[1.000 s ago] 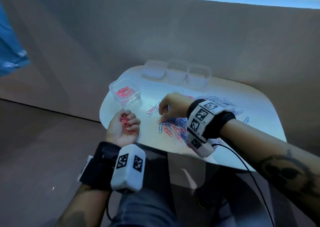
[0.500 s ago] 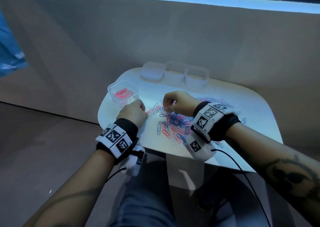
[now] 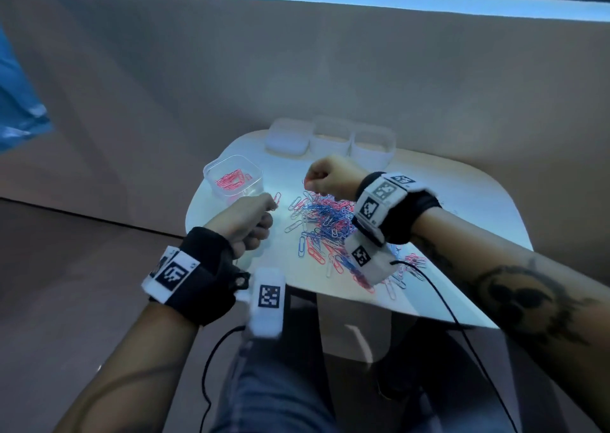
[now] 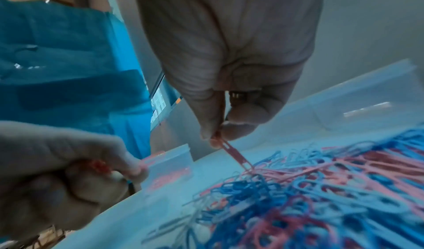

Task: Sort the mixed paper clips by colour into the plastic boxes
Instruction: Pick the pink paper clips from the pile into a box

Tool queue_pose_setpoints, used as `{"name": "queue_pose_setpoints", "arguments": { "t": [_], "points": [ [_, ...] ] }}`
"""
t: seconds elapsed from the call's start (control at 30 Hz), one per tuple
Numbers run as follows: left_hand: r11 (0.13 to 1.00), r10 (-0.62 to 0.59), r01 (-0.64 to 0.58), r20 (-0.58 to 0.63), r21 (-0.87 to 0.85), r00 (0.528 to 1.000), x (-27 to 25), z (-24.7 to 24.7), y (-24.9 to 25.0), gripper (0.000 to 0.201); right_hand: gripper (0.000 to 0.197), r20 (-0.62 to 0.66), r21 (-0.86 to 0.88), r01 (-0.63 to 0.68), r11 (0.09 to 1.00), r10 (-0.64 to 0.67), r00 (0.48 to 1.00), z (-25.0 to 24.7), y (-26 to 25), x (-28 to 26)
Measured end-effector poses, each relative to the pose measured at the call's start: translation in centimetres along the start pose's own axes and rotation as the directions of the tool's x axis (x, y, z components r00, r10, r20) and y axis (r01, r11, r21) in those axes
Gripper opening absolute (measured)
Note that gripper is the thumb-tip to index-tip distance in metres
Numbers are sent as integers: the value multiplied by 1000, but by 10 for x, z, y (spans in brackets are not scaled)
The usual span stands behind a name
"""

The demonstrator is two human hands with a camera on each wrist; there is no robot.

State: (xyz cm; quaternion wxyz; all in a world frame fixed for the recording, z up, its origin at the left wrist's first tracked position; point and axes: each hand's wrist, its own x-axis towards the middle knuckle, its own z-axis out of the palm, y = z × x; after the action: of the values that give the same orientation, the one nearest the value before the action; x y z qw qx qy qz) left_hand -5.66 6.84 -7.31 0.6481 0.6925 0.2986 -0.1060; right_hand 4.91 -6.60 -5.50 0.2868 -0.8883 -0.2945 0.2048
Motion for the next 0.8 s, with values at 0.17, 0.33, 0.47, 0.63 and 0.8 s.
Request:
{"name": "queue_pose_setpoints", "arguments": {
  "t": [0.17, 0.33, 0.47, 0.63, 0.8],
  "points": [
    [939, -21, 78, 172, -334, 985, -6, -5, -4, 29, 18, 112, 399, -87, 913, 46, 993, -8, -10, -8],
    [933, 73, 14, 230, -359, 970, -7, 23, -8, 30, 18, 221, 365, -84, 927, 1, 975, -12, -17, -31],
    [976, 138, -103, 180, -191, 974, -11, 39, -3, 29, 21, 156, 274, -46, 961, 3, 988, -6, -17, -37],
    [934, 130, -56, 189, -353, 973, -9, 48, -6, 28, 24, 49, 368, -17, 930, -1, 999, -14, -14, -44],
    [511, 79, 340, 438, -789, 896, -2, 46, -17, 19, 21, 92, 360, 46, 932, -84, 992, -25, -25, -54]
  ]
}}
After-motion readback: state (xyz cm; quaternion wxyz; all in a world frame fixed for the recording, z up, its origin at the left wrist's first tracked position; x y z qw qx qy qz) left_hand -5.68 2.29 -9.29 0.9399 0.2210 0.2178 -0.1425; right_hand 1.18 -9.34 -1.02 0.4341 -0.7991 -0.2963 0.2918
